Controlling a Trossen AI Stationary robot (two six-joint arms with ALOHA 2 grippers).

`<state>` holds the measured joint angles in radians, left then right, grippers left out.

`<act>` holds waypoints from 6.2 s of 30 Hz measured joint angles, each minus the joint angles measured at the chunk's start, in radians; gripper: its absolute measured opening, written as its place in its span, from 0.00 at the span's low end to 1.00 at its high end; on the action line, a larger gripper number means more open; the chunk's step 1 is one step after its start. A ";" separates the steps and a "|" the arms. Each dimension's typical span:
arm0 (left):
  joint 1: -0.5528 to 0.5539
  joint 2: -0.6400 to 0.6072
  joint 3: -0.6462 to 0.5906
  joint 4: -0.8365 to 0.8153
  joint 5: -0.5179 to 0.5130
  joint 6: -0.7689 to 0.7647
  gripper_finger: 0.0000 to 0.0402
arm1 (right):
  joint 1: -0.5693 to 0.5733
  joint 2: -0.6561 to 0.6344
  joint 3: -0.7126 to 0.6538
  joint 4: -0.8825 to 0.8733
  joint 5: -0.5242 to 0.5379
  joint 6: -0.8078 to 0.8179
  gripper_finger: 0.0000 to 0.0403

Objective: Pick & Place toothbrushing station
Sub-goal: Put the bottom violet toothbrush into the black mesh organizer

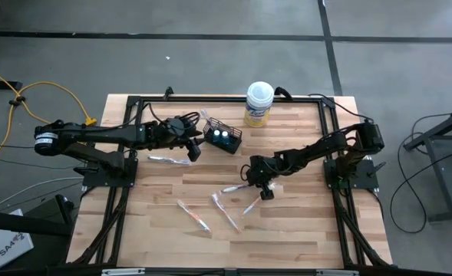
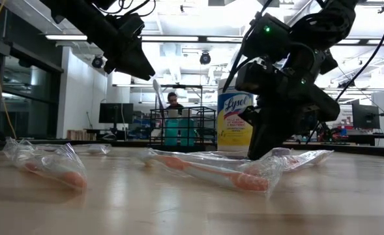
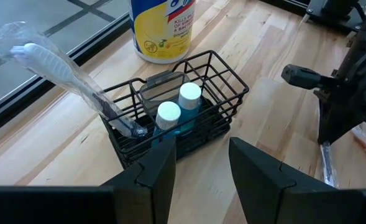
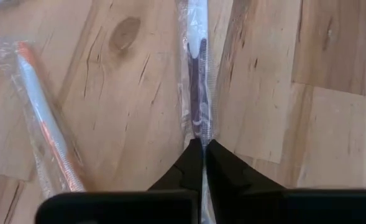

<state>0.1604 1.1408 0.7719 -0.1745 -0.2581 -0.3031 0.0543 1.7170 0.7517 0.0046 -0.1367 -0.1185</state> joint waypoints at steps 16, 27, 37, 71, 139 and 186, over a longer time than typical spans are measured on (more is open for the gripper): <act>0.000 0.000 0.000 0.010 0.116 -0.013 0.36 | 0.134 -0.130 -0.002 -0.057 0.378 -0.151 0.00; 0.000 0.000 0.000 0.127 0.423 -0.061 0.36 | 0.267 -0.201 -0.002 0.028 0.757 -0.437 0.01; 0.000 0.021 0.000 0.133 0.651 -0.117 0.36 | 0.308 -0.208 -0.001 0.337 0.860 -0.797 0.01; 0.039 0.235 0.001 0.577 1.121 -0.285 0.36 | 0.222 -0.208 0.068 0.471 0.322 -1.153 0.01; 0.053 0.412 0.003 0.977 1.093 -0.578 0.36 | 0.068 -0.146 0.122 0.525 0.151 -1.195 0.01; 0.053 0.412 0.003 0.974 1.095 -0.587 0.02 | 0.084 -0.148 0.122 0.501 0.209 -1.186 0.01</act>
<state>0.2138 1.5532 0.7750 0.7990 0.8373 -0.8903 0.1379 1.5692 0.8734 0.5056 0.0726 -1.3048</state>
